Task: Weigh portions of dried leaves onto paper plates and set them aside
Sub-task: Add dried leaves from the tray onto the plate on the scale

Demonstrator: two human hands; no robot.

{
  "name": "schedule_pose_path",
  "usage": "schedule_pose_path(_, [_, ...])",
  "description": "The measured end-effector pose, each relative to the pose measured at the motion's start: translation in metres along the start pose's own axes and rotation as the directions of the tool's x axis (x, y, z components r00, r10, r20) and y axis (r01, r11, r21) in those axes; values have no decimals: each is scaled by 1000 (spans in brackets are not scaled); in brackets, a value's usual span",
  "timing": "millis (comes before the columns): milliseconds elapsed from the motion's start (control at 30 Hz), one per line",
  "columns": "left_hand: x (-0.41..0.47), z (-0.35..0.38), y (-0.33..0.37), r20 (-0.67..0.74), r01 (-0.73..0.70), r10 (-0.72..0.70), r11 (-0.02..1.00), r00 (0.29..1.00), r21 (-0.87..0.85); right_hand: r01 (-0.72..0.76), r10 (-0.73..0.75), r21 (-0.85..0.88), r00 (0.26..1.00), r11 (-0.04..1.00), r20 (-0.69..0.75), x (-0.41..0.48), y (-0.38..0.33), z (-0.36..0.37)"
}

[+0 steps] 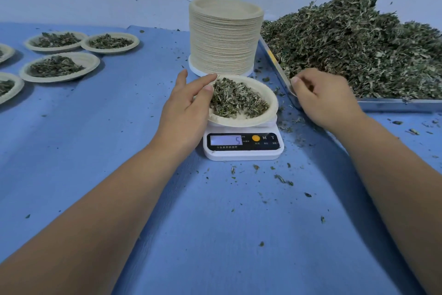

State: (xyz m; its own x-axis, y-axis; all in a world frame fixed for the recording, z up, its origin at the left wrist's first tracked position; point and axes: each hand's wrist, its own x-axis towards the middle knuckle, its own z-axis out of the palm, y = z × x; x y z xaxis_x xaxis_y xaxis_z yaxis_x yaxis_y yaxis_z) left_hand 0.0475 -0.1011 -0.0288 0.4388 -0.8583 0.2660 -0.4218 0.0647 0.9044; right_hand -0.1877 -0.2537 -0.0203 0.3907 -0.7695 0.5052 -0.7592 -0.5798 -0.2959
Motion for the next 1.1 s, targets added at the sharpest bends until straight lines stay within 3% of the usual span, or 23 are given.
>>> schedule_pose_path(100, [-1, 0, 2, 15, -14, 13, 999, 1000, 41, 6, 8, -154, 996, 988, 89, -2, 7, 5])
schedule_pose_path(267, [-2, -3, 3, 27, -25, 23, 996, 999, 84, -8, 33, -255, 995, 967, 91, -1, 3, 11])
schedule_pose_path(600, [-4, -3, 5, 37, -64, 58, 983, 998, 175, -10, 35, -283, 996, 959, 83, -2, 3, 12])
schedule_pose_path(867, [-1, -6, 2, -52, -35, 46, 981, 998, 192, -9, 26, -259, 998, 966, 64, -3, 2, 12])
schedule_pose_path(1000, [-1, -6, 1, -18, -58, 61, 988, 998, 142, 16, -30, -251, 998, 968, -51, -1, -5, 8])
schedule_pose_path(1100, [-2, -5, 2, 48, -113, 106, 977, 993, 179, -13, 1, -231, 999, 973, -49, 0, -6, 3])
